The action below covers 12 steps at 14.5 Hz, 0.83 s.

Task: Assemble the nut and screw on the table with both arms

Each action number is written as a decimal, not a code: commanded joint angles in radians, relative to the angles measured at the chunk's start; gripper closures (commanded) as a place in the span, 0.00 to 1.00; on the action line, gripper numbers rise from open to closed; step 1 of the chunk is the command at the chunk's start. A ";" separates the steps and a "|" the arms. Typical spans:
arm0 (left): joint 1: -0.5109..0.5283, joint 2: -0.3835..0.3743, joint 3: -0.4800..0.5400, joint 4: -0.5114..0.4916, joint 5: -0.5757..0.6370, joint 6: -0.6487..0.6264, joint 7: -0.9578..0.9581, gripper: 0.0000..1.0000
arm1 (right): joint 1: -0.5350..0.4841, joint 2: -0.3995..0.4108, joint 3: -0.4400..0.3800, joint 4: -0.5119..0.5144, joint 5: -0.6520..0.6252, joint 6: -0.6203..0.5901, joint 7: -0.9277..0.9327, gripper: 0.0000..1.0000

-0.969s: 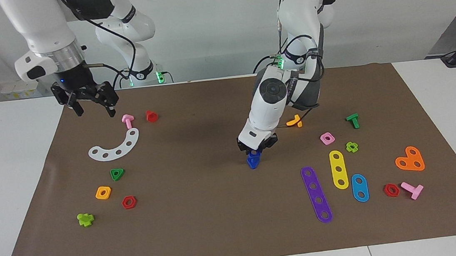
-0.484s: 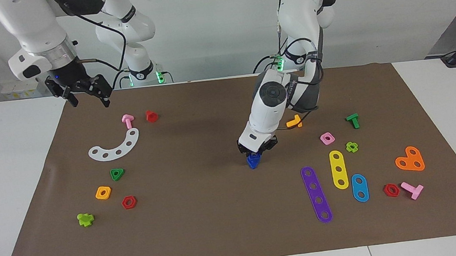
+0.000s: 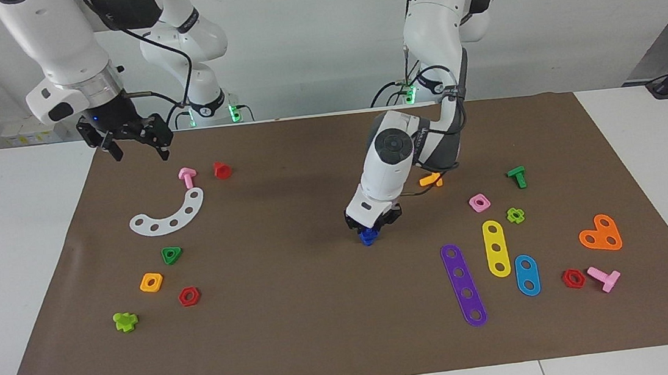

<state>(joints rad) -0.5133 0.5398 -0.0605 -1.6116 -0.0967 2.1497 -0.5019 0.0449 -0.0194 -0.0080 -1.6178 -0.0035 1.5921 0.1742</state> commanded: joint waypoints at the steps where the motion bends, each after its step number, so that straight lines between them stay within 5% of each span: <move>1: -0.019 0.011 0.019 -0.013 0.028 0.032 -0.012 0.85 | -0.014 -0.005 0.008 0.022 -0.001 -0.024 -0.029 0.00; 3: -0.016 0.014 0.017 -0.005 0.047 0.036 -0.009 0.15 | -0.010 0.021 0.008 0.049 0.003 -0.038 -0.027 0.00; 4: -0.016 0.016 0.017 -0.001 0.064 0.035 -0.006 0.00 | -0.011 0.016 0.007 0.038 0.014 -0.029 -0.027 0.00; 7: -0.001 0.028 0.014 0.039 0.057 -0.003 -0.004 0.00 | -0.019 0.006 0.007 0.019 0.016 -0.012 -0.027 0.00; 12: 0.145 0.028 0.007 0.249 0.045 -0.308 0.009 0.00 | -0.019 0.006 -0.001 0.019 0.016 -0.015 -0.025 0.00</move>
<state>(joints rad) -0.4412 0.5570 -0.0400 -1.4554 -0.0597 1.9602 -0.5009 0.0318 -0.0137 -0.0133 -1.5976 -0.0037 1.5748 0.1739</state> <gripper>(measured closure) 0.000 0.000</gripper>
